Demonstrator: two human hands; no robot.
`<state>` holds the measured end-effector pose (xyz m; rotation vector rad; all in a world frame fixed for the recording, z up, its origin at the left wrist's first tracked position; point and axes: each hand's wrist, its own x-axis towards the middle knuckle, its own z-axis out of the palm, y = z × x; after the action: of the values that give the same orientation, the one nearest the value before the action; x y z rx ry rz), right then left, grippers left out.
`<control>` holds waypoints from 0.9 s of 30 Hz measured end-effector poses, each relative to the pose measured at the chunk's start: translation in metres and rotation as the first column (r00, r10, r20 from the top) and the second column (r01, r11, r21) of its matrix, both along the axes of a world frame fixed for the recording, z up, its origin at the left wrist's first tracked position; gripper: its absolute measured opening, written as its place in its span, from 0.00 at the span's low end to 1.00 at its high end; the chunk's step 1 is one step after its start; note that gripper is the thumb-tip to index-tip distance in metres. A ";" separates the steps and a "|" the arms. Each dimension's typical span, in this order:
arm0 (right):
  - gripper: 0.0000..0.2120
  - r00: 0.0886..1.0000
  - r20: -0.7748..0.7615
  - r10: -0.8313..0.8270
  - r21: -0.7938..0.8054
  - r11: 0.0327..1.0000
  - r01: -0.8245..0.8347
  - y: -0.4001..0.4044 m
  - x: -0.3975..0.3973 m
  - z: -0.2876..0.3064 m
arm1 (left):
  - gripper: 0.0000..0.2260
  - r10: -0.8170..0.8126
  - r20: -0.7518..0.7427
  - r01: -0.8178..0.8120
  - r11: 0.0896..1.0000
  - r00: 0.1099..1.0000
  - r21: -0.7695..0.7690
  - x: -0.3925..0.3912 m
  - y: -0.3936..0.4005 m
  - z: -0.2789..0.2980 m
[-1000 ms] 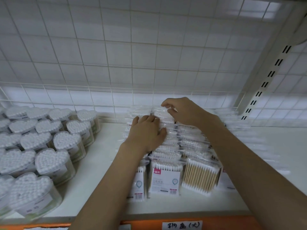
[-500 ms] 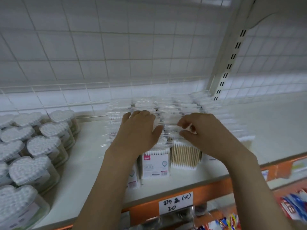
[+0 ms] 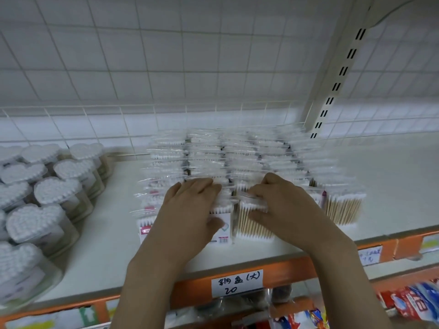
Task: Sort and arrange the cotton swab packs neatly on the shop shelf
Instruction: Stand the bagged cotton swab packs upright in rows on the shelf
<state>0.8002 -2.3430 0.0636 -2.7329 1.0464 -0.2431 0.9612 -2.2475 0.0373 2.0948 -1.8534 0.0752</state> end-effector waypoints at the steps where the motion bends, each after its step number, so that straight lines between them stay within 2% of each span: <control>1: 0.18 1.000 0.013 0.018 0.020 1.000 -0.018 0.000 -0.003 0.001 | 0.29 0.010 -0.004 -0.010 1.000 1.000 -0.010 -0.002 0.000 -0.001; 8: 0.11 0.973 0.188 0.135 0.051 0.988 -0.147 0.000 -0.030 0.010 | 0.28 0.105 -0.017 -0.106 0.993 0.994 -0.058 -0.018 0.002 0.001; 14: 0.12 0.943 0.283 0.174 0.128 0.968 -0.217 -0.002 -0.050 0.011 | 0.30 0.161 -0.094 -0.173 0.975 0.983 -0.141 -0.035 0.007 -0.001; 20: 0.16 0.941 0.220 0.258 0.089 0.955 -0.282 -0.001 -0.069 0.004 | 0.29 0.212 -0.108 -0.231 0.948 0.971 -0.219 -0.046 0.012 -0.003; 22: 0.14 0.932 0.239 0.274 0.095 0.948 -0.303 -0.001 -0.073 -0.001 | 0.28 0.226 -0.113 -0.247 0.939 0.968 -0.239 -0.051 0.011 -0.004; 25: 0.07 0.937 0.242 0.251 0.005 0.966 -0.260 -0.005 -0.072 -0.010 | 0.27 0.214 -0.099 -0.232 0.939 0.972 -0.254 -0.062 0.007 -0.006; 27: 0.08 0.944 0.233 0.234 -0.036 0.972 -0.232 -0.007 -0.070 -0.015 | 0.27 0.205 -0.088 -0.221 0.942 0.975 -0.251 -0.068 0.005 -0.007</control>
<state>0.7302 -2.3497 0.0490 -2.7167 0.6536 -0.5184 0.8935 -2.2426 0.0302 2.0780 -1.4857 0.2883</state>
